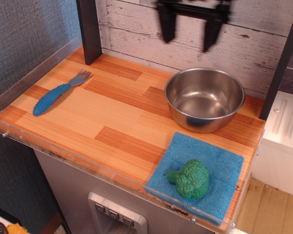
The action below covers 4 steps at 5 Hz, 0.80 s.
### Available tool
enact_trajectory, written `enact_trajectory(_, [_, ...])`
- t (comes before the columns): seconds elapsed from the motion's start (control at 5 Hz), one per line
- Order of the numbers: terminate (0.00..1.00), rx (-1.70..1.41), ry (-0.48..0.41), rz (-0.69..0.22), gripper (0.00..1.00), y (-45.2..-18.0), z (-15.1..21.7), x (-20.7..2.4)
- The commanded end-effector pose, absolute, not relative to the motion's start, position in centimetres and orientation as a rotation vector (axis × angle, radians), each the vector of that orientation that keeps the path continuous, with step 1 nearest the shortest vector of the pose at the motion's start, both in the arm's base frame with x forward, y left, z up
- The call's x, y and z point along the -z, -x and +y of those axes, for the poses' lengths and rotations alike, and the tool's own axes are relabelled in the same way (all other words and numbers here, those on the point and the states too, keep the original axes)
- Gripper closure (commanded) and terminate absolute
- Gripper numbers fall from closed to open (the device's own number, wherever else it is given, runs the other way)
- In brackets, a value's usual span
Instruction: Take the silver vessel and place it above the blue cloth.
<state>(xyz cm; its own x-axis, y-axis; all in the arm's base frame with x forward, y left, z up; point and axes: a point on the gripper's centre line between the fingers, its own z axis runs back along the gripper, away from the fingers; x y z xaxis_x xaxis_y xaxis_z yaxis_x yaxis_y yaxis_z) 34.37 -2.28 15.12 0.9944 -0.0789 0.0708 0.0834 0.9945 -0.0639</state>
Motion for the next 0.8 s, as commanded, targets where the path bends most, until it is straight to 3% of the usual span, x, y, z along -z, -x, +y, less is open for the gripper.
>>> enact_trajectory(0.0, [0.00, 0.026, 0.012, -0.058, 0.00, -30.4, 5.0, -16.0])
enact_trajectory(0.4, [0.00, 0.063, -0.068, -0.015, 0.00, -30.1, 4.6, -13.9])
enact_trajectory(0.6, [0.00, 0.017, -0.109, -0.040, 0.00, -29.8, 4.6, -13.3])
